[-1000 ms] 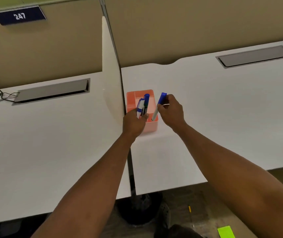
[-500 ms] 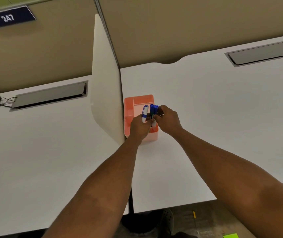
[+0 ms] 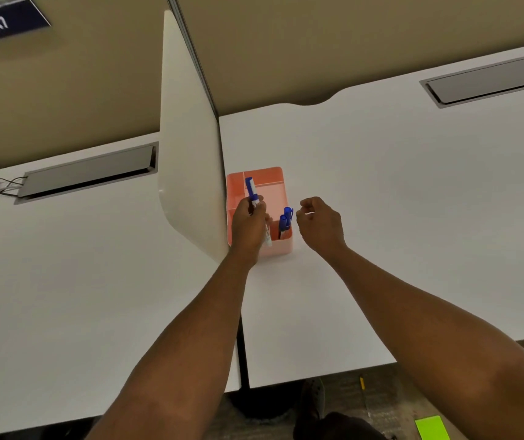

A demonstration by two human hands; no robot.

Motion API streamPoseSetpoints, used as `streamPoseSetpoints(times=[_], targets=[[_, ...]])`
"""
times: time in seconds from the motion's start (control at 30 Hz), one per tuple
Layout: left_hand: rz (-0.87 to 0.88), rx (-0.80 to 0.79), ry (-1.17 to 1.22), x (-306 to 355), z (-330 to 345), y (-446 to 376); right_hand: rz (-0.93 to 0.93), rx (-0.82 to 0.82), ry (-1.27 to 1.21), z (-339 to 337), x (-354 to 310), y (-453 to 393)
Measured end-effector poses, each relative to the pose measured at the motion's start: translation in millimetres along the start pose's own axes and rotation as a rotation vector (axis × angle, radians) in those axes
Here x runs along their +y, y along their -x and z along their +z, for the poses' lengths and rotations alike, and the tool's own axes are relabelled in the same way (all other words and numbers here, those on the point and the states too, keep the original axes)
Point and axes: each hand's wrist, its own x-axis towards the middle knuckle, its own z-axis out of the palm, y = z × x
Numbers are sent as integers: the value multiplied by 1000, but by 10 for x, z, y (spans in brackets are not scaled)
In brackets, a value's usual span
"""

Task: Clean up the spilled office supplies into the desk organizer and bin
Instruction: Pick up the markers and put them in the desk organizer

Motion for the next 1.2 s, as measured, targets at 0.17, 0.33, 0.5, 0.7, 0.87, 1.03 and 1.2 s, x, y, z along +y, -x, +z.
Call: streamPoseSetpoints(times=[0.17, 0.33, 0.5, 0.7, 0.87, 1.03, 1.2], targets=[[162, 58, -119, 40, 7, 46, 46, 28, -5, 1, 212, 109], [152, -11, -342, 21, 50, 56, 54, 12, -13, -2, 340, 150], [118, -104, -423, -66, 43, 77, 51, -38, 4, -5, 408, 208], [149, -71, -529, -146, -81, 280, 91, -101, 31, 63, 474, 330], [298, -48, -613, -281, -223, 571, 53, -99, 42, 130, 493, 514], [514, -126, -876, -420, -410, 854, -26, -35, 74, 66, 470, 815], [514, -212, -1071, -489, -626, 1255, -165, 35, 226, -66, 470, 1393]])
